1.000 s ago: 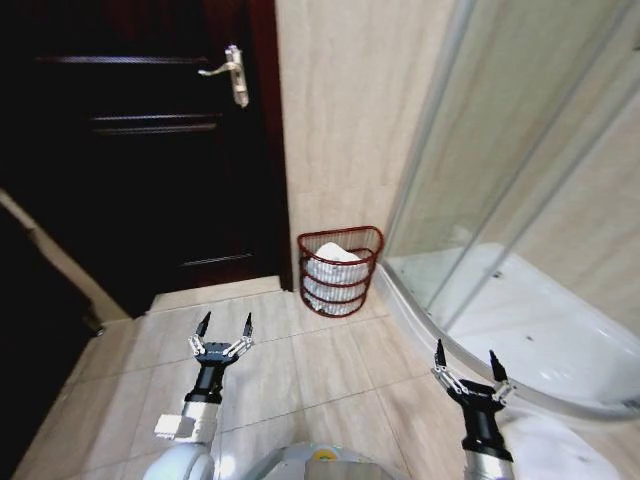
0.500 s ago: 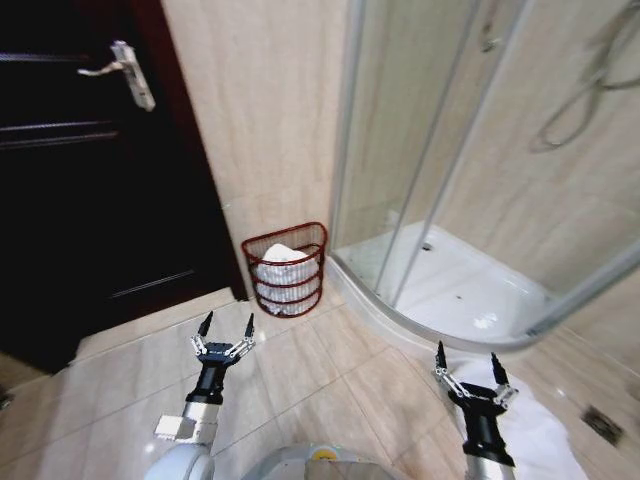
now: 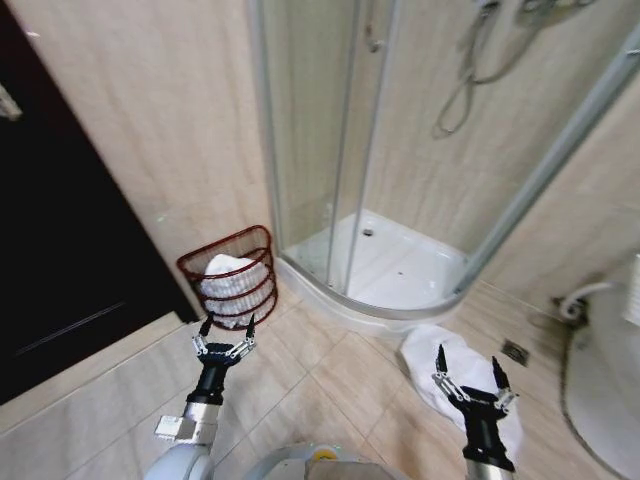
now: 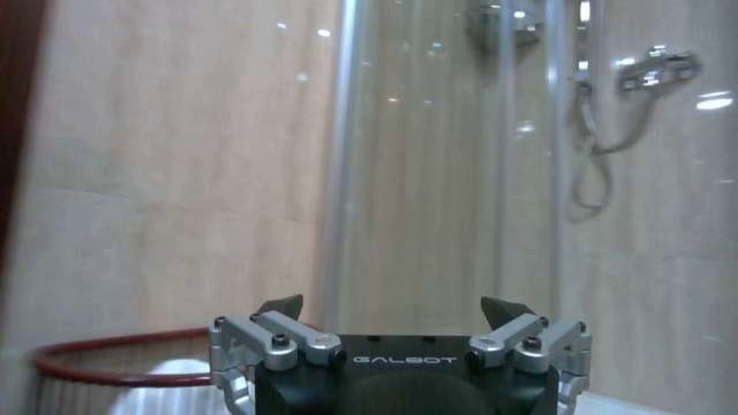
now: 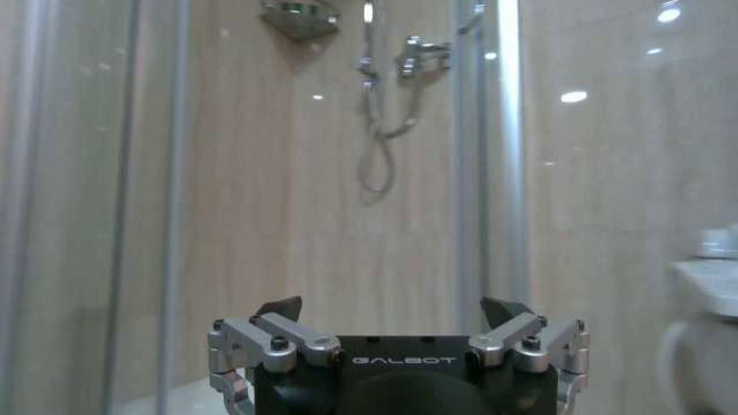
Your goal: Discard the used towel into the hamper.
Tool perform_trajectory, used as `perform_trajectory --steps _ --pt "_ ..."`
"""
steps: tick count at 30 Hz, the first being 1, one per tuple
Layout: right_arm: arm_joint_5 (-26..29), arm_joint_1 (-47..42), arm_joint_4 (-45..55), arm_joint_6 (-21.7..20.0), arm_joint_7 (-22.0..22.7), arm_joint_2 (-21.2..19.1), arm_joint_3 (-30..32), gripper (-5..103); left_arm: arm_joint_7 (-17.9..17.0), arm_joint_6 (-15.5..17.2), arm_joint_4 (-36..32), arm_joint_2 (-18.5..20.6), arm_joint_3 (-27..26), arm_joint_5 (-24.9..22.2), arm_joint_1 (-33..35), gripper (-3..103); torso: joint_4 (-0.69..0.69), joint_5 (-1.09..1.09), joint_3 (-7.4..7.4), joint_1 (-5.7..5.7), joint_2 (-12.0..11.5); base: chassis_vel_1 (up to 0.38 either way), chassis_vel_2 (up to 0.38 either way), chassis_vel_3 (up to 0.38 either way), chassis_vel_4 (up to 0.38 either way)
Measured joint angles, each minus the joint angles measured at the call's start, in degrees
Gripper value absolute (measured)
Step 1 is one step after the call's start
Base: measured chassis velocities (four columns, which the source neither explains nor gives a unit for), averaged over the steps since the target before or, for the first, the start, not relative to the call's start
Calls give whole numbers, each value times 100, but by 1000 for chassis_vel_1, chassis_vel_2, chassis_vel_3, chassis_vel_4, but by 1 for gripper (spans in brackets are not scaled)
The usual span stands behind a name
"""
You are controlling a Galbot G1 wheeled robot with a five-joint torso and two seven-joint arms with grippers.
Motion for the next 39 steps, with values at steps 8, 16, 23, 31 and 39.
perform_trajectory --steps 8,16,23,31,39 --pt "-4 -100 -10 54 135 -30 -61 100 0 -12 27 -8 -2 2 -8 100 1 0 1 0 1 -131 -130 -117 -140" --pt "-8 -224 2 65 233 -98 -117 100 16 -14 33 20 -25 -51 -15 100 -1 0 1 1 2 -141 -138 -133 -128" --pt "7 -222 15 63 242 -78 -98 100 89 -56 64 17 -12 -151 -49 100 -1 0 2 0 2 -114 -114 -122 -116" --pt "39 -189 11 103 546 -67 -144 100 55 -89 25 67 -27 -288 -76 100 1 0 2 1 2 -37 -44 -41 -42" --pt "143 -83 -17 231 819 -72 -113 100 103 -142 51 40 -16 -283 -43 100 0 0 1 0 3 0 0 0 0"
